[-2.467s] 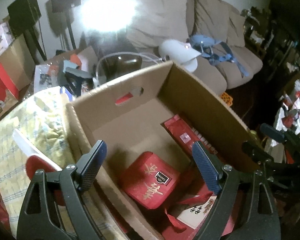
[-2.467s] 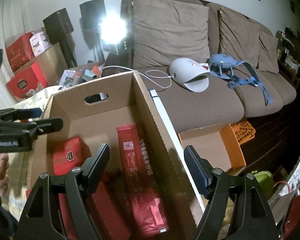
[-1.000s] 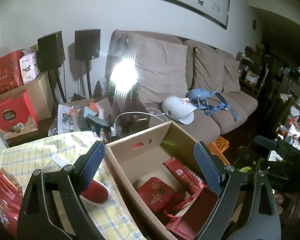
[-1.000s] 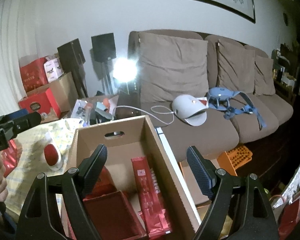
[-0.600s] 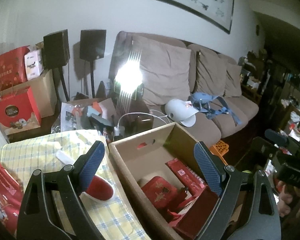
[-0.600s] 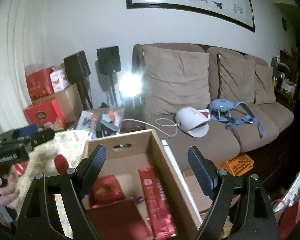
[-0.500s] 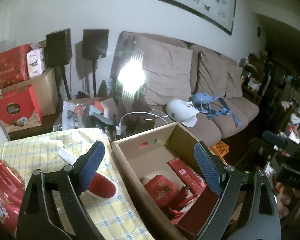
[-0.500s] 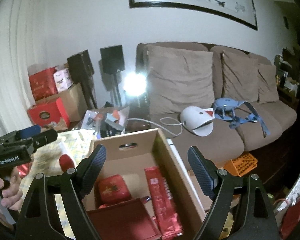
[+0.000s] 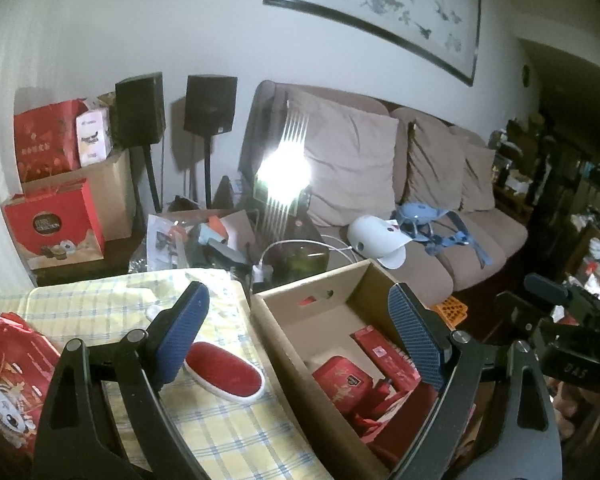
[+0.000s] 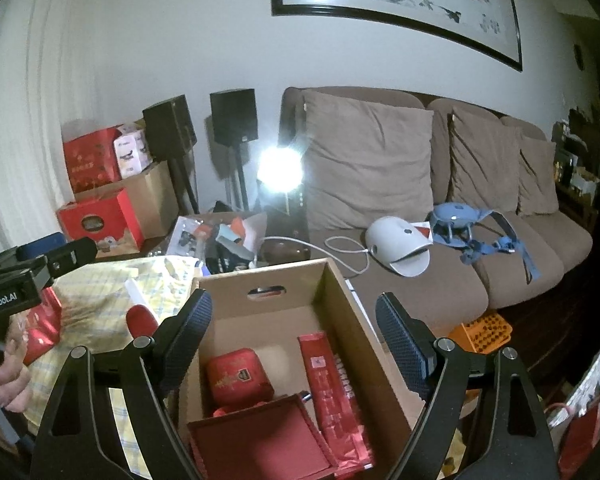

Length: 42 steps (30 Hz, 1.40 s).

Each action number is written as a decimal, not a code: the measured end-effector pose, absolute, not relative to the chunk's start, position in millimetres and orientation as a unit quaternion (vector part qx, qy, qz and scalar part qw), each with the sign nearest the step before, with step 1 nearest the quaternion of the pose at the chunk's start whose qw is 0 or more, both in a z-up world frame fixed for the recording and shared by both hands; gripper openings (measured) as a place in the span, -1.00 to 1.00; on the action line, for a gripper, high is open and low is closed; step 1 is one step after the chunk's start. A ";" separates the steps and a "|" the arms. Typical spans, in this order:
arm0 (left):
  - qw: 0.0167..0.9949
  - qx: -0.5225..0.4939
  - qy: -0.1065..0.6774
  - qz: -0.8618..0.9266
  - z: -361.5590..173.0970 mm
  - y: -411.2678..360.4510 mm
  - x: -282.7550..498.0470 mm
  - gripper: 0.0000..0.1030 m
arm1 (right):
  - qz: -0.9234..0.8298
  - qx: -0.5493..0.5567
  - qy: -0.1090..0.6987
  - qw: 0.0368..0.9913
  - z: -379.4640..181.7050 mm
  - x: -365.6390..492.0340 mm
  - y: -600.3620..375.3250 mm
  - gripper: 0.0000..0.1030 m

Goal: Organize objects
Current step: 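Raise both open tools out of the box and back over the table, then move the right tool down onto the red lint brush head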

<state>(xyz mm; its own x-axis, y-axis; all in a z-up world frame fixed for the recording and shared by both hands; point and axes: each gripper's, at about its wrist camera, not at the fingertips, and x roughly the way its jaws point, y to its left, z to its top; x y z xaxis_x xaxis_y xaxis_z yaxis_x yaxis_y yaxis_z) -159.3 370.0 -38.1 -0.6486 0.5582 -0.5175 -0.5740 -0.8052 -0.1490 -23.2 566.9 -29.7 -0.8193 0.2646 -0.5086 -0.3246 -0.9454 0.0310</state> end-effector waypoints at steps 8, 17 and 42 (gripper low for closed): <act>0.301 -0.290 0.004 0.908 -43.8 350.5 -157.5 0.75 | 0.958 -0.244 0.054 0.141 -22.4 -19.3 553.5 0.65; 0.287 -0.283 -0.003 0.915 -37.7 330.5 -158.7 0.75 | 0.961 -0.248 0.034 0.116 -23.7 -29.2 527.1 0.65; 0.206 -0.317 -0.078 0.923 -35.9 209.4 -217.2 0.75 | 0.950 -0.311 -0.001 0.033 -74.9 -78.4 458.2 0.66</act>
